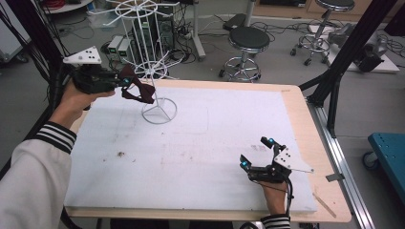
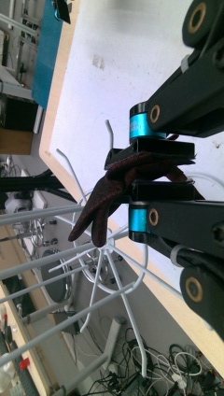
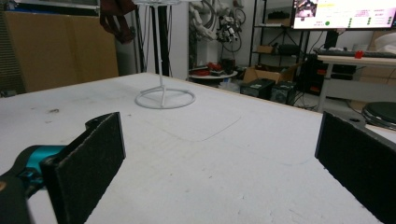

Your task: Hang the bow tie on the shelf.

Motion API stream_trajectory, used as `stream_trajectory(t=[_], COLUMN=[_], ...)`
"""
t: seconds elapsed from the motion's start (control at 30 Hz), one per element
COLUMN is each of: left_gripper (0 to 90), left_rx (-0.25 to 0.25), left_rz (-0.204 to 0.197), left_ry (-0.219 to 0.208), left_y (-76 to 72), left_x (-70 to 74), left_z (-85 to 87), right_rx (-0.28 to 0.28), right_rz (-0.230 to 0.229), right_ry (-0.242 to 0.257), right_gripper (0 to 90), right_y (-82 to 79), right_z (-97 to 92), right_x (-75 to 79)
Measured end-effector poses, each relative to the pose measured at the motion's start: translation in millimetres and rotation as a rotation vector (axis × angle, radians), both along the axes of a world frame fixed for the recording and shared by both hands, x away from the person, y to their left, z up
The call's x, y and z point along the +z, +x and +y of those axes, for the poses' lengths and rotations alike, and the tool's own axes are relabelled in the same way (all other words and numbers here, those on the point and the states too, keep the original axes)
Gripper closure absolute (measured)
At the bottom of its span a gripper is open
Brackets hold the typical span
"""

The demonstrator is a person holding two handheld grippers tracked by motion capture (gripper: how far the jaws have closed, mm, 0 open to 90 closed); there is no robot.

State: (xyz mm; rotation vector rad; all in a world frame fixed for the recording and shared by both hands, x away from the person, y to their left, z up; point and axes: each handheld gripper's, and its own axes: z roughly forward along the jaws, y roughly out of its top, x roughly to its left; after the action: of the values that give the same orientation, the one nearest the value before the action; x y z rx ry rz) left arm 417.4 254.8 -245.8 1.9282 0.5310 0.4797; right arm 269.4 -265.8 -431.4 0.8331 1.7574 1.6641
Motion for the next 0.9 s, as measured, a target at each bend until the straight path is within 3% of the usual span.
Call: stream_trajectory(t=[0.4, 0.73, 0.9], left_gripper=[81.9, 81.4, 79.4], left_rx=[-0.013, -0.002, 0.002], left_rz=[0.012, 0.029, 0.036], left_ry=[0.019, 0.047, 0.038], left_y=[7.0, 11.3, 11.9], left_x=[-3.5, -8.8, -10.0], left_z=[-16.4, -22.2, -23.5], right_rx=[-0.025, -0.039, -0.038], right_rz=[-0.021, -0.026, -0.020], right_ry=[0.021, 0.001, -0.005], right_gripper=[0.9, 0.9, 0.8], right_y=[0.2, 0.4, 0.3], right_z=[0.3, 1.3, 2.8], right_x=[-9.4, -16.1, -18.5])
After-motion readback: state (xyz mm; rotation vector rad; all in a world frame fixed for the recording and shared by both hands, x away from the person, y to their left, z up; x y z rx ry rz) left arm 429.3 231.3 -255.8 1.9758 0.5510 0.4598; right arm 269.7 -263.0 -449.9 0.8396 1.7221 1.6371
